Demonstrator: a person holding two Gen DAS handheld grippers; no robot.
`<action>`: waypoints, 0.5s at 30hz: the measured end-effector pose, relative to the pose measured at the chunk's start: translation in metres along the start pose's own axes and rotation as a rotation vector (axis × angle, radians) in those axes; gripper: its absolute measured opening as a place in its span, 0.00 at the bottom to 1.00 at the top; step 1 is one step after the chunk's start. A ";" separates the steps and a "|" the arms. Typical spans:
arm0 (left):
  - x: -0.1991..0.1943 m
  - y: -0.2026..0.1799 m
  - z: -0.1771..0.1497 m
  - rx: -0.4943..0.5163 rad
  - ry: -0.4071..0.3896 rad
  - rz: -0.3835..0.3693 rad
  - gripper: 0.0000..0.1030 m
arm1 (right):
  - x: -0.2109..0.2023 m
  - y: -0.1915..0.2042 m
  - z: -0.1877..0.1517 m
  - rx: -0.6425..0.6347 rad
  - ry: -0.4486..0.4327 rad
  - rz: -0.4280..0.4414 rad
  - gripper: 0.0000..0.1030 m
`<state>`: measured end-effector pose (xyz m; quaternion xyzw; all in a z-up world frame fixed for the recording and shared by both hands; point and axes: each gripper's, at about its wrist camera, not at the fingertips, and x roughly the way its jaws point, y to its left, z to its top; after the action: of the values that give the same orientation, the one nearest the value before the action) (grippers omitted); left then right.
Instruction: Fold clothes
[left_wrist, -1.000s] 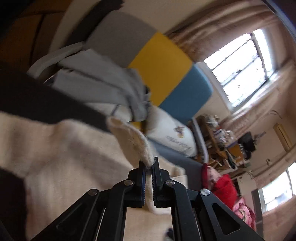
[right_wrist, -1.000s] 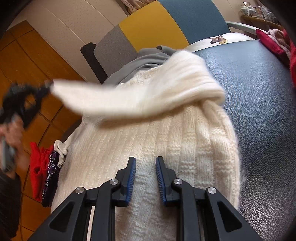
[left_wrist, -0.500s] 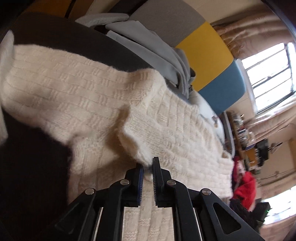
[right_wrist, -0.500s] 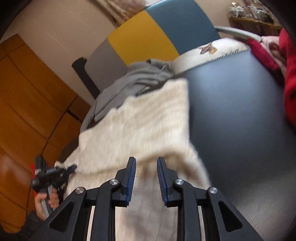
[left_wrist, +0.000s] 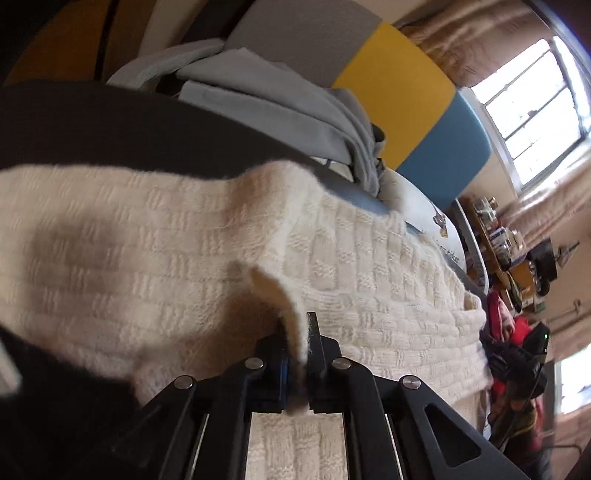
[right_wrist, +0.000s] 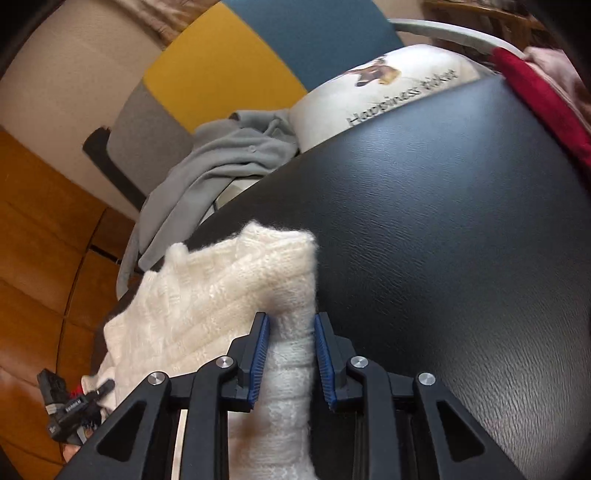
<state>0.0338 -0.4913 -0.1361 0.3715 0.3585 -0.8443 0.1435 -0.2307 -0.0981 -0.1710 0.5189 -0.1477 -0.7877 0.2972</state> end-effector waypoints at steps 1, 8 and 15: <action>-0.006 -0.002 0.003 0.001 -0.030 -0.014 0.07 | 0.000 0.002 0.001 -0.018 0.002 -0.004 0.15; -0.021 -0.010 0.029 0.025 -0.131 0.003 0.06 | -0.034 0.003 0.000 -0.062 -0.117 -0.075 0.01; 0.023 -0.009 0.021 0.085 -0.031 0.148 0.07 | -0.031 -0.024 0.003 0.068 -0.106 0.038 0.21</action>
<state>0.0027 -0.4996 -0.1386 0.3897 0.2917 -0.8514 0.1953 -0.2315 -0.0603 -0.1599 0.4835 -0.1995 -0.8029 0.2860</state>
